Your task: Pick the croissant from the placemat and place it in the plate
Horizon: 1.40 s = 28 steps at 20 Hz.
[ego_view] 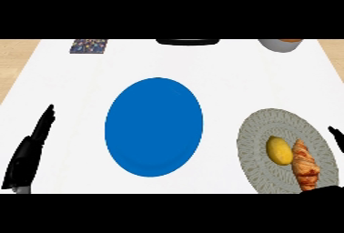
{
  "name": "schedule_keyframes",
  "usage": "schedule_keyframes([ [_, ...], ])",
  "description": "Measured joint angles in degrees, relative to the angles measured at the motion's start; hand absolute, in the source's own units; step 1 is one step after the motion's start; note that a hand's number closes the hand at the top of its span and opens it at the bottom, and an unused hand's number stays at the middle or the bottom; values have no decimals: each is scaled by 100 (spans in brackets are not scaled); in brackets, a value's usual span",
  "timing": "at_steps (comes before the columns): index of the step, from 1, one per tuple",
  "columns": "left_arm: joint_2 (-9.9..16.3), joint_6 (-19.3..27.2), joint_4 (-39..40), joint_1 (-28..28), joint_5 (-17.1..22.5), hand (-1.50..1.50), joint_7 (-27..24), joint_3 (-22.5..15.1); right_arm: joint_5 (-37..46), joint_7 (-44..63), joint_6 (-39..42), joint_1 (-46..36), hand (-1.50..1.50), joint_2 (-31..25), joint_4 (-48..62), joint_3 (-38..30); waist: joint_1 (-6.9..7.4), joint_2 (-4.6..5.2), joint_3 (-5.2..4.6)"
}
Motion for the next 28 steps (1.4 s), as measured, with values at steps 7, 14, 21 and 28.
schedule_keyframes([
  [7,-137,-145,53,44,-163,0,-105,186,106,-628,433,-170,-150,280,747,-223,-29,-7,2],
  [14,-243,-310,68,19,-294,0,-123,345,181,-876,926,-505,-150,504,1358,-425,-26,-8,0],
  [21,-386,-423,-102,80,-444,0,-53,463,653,-1286,840,-553,-150,867,1895,-470,-28,-9,2],
  [28,-473,-593,-169,84,-573,0,-28,646,948,-1960,681,-728,150,1096,2606,-690,-28,-11,-3],
])
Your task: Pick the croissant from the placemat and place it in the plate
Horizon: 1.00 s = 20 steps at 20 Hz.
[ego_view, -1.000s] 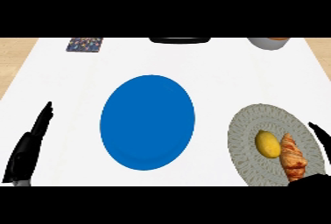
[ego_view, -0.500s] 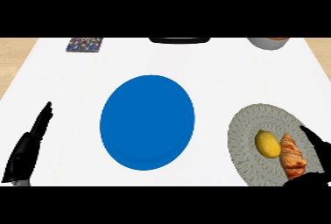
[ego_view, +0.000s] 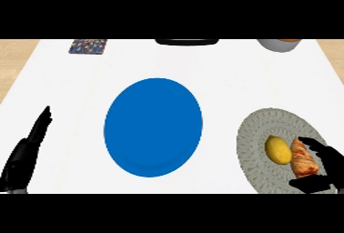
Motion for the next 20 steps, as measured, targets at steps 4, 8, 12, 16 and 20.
schedule_keyframes([
  [4,-58,-87,-81,-3,-48,0,87,57,30,-239,-3,-47,150,59,-21,-128,-8,-7,-10],
  [8,-103,-138,-22,-3,-92,0,1,136,249,-451,-191,-183,150,158,202,-151,-9,-17,-30],
  [12,-166,-119,-10,-123,-159,0,50,87,480,-863,-41,-761,150,-24,633,84,60,0,-31],
  [16,-201,-190,-15,-287,-190,0,38,-50,634,-1608,493,-1720,150,-440,1024,534,371,82,3],
  [20,-191,-226,40,-368,-194,0,39,-63,921,-2479,305,-2689,150,-636,1863,730,418,105,16],
])
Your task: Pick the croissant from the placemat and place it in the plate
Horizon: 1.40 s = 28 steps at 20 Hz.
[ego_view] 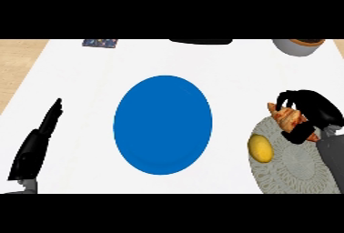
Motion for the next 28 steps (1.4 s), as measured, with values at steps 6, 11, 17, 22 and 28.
schedule_keyframes([
  [6,-47,70,-12,136,-46,0,-46,27,126,-1056,-909,-1071,150,37,1118,-261,-139,-32,1],
  [11,3,51,0,185,19,0,-51,166,-123,-1727,-1394,-1515,150,116,1090,-556,-273,-73,-4],
  [17,8,51,-46,360,14,0,-65,231,-811,-2211,-886,-1686,150,375,178,-598,-399,-122,-12],
  [22,1,15,-133,430,25,0,-23,270,-1219,-1939,-215,-1714,150,623,-772,-437,-430,-128,-12],
  [28,-56,15,-162,461,-34,0,-35,261,-1335,-836,216,-1746,150,1335,-1849,33,-424,-124,-14],
])
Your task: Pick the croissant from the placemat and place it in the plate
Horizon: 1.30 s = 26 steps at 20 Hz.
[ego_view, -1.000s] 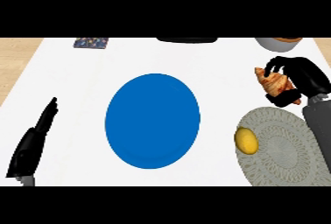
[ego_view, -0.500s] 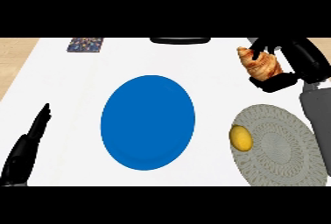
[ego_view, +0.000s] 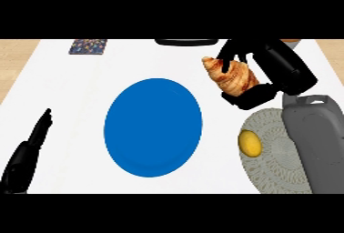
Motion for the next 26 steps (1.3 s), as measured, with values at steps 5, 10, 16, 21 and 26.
schedule_keyframes([
  [5,54,-105,123,-112,50,0,-32,88,212,753,-48,-209,150,740,-57,451,29,13,0],
  [10,-23,-63,81,-169,-32,0,6,36,456,1383,-153,-494,150,1296,354,1008,59,20,-1],
  [16,-171,25,94,-178,-173,0,-23,-84,287,1767,-802,-764,150,1494,1278,2015,116,34,0],
  [21,-153,-11,79,-284,-213,0,76,-87,-265,1651,-1298,-1041,150,1537,2232,2600,159,47,1],
  [26,-49,-159,203,-373,-104,0,-19,11,-1125,2144,-1982,-1142,-150,1549,2792,2974,226,59,0],
])
